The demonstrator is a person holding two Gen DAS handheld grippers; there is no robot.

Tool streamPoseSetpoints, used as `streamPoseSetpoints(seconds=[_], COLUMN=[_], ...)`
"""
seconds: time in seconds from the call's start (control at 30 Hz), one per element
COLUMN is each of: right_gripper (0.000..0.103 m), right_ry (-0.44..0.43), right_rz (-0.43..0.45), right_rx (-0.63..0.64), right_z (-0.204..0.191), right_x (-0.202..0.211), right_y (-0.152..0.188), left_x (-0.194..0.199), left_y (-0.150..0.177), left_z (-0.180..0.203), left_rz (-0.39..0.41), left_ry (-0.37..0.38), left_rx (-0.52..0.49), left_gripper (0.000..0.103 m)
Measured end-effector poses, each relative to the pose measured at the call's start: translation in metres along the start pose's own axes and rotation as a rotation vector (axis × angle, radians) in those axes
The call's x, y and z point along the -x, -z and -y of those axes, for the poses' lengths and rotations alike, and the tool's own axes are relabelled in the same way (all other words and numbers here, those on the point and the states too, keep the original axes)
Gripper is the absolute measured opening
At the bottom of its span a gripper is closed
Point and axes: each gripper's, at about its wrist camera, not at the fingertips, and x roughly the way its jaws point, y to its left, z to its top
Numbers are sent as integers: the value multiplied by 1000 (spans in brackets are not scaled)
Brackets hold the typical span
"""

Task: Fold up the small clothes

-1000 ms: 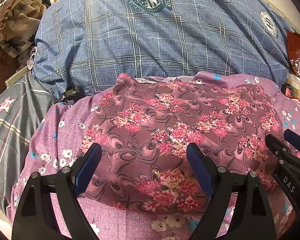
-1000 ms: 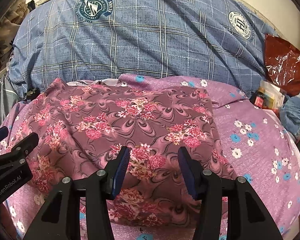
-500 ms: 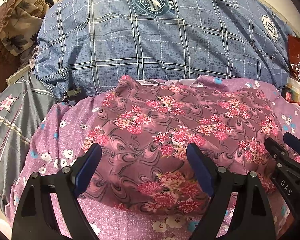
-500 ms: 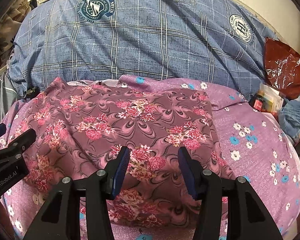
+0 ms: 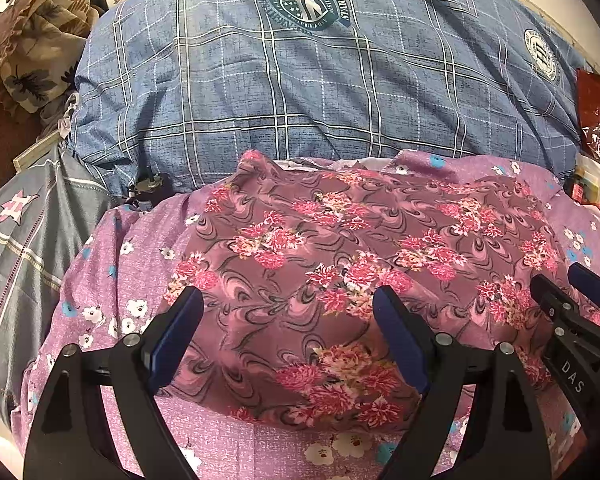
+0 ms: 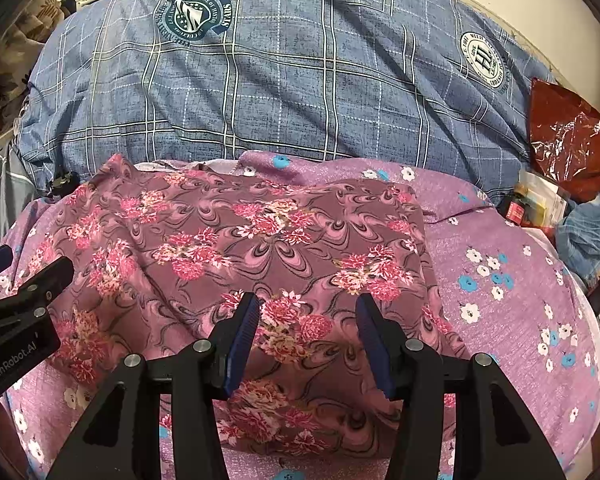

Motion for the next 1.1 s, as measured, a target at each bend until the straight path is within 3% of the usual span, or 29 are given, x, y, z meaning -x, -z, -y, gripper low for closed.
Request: streamPoseSetpoints(seconds=[0.33, 0.73, 0.83, 1.0, 1.1], right_gripper=[52, 52, 52, 50, 50], right_ry=[1, 6, -18, -117, -158], right_rz=[5, -8, -64, -246, -251], right_rx=[18, 43, 33, -75, -81], right_z=[-7, -11, -9, 8, 16], right_x=[1, -1, -12, -44, -47], right_y=[-1, 1, 2, 9, 12], left_x=[-2, -24, -33, -61, -63], left_y=[1, 6, 10, 25, 29], left_z=[-9, -44, -51, -60, -61], left_rz=[-5, -64, -103, -245, -249], left_ry=[-20, -146, -171, -194, -179], left_rx=[1, 36, 37, 31, 7], left_gripper=[87, 87, 87, 87, 89])
